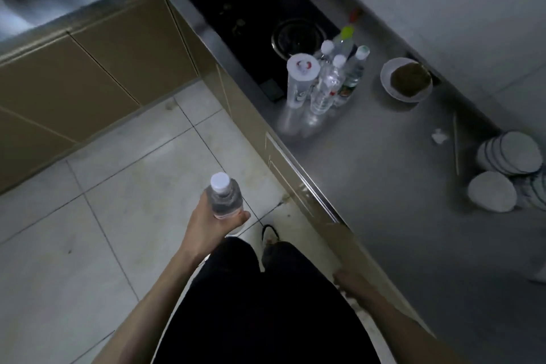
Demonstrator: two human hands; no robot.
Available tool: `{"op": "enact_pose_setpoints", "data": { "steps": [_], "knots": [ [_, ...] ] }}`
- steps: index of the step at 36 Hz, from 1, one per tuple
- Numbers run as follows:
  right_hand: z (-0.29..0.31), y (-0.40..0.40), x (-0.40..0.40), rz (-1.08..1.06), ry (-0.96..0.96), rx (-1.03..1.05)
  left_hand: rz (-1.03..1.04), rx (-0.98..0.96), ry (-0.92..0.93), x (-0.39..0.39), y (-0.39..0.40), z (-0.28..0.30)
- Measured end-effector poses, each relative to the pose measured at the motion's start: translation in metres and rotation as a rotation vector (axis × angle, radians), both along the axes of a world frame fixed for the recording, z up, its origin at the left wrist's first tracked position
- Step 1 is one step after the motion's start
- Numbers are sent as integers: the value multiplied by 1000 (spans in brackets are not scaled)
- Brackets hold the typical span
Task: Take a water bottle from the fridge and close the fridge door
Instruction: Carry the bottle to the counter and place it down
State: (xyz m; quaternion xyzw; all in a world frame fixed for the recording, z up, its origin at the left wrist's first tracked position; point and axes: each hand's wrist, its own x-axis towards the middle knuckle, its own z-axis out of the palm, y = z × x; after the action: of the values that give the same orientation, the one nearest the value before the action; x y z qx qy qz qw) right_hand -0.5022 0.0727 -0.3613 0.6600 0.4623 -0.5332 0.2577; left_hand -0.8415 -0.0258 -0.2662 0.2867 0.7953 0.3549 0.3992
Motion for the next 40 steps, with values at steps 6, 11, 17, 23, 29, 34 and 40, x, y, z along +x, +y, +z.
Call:
{"op": "enact_pose_setpoints", "data": {
  "steps": [6,11,17,23,29,34,40],
  "knots": [
    [28,118,-106,-47,161,191,-106,-48,-10,-42,87,10],
    [37,189,-170,-91,259,324,-303,45,45,-70,163,-6],
    [25,207,-196,-186,145,306,-535,110,141,-94,238,-42],
    [21,155,-190,-412,-10,167,-751,70,137,-104,302,-65],
    [27,97,-194,-654,-73,44,-742,-10,57,-97,334,-86],
    [22,65,-202,-767,-88,-12,-614,-43,22,-81,345,-93],
    [20,70,-214,-790,-23,-37,-411,-118,-15,-56,347,-85]
  ]
}}
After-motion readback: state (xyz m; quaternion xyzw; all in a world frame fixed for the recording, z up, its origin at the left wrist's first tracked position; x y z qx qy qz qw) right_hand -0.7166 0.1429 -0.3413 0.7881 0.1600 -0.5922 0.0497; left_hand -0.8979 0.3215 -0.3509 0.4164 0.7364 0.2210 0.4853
